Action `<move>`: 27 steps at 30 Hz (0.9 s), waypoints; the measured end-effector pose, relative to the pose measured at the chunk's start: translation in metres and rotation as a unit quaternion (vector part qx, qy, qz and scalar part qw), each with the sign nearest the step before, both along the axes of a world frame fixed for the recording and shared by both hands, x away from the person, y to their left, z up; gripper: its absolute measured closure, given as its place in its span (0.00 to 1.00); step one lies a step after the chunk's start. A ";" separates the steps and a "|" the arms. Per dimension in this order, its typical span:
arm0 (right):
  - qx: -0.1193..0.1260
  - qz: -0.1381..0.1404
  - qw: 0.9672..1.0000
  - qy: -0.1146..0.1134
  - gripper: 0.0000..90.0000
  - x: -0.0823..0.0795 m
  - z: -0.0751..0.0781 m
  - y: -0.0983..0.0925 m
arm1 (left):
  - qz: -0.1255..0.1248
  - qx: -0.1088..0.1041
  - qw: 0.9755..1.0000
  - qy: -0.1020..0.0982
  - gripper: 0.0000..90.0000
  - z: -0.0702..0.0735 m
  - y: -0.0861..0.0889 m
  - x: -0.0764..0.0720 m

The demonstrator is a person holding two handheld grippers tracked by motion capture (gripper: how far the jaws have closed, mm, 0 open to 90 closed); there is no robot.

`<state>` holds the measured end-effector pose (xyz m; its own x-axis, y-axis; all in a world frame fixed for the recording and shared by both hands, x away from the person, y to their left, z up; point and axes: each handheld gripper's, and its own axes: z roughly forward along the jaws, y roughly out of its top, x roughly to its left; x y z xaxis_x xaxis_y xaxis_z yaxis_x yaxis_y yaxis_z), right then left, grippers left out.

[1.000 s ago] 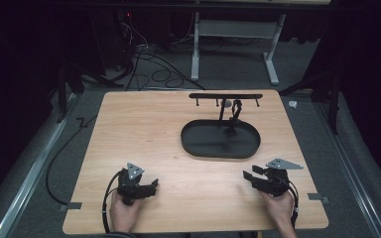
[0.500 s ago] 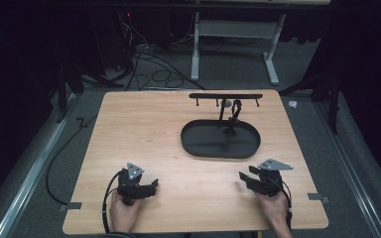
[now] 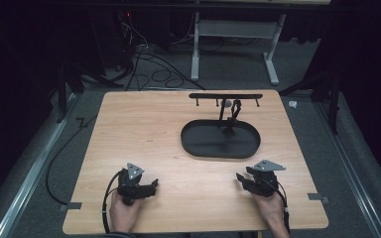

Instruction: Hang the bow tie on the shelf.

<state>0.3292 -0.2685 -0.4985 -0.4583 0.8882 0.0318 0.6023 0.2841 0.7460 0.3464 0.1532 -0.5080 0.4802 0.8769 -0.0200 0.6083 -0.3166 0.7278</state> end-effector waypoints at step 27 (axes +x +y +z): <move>-0.026 0.002 1.000 0.002 0.43 -0.001 -0.004 0.005 | 0.002 -0.001 1.000 -0.001 0.17 0.000 0.000 -0.001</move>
<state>0.3286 -0.2635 -0.5022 -0.4615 0.8871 -0.0121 0.6048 0.3245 0.7273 0.3457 0.1530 -0.5082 0.4771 0.8786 -0.0203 0.6076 -0.3130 0.7300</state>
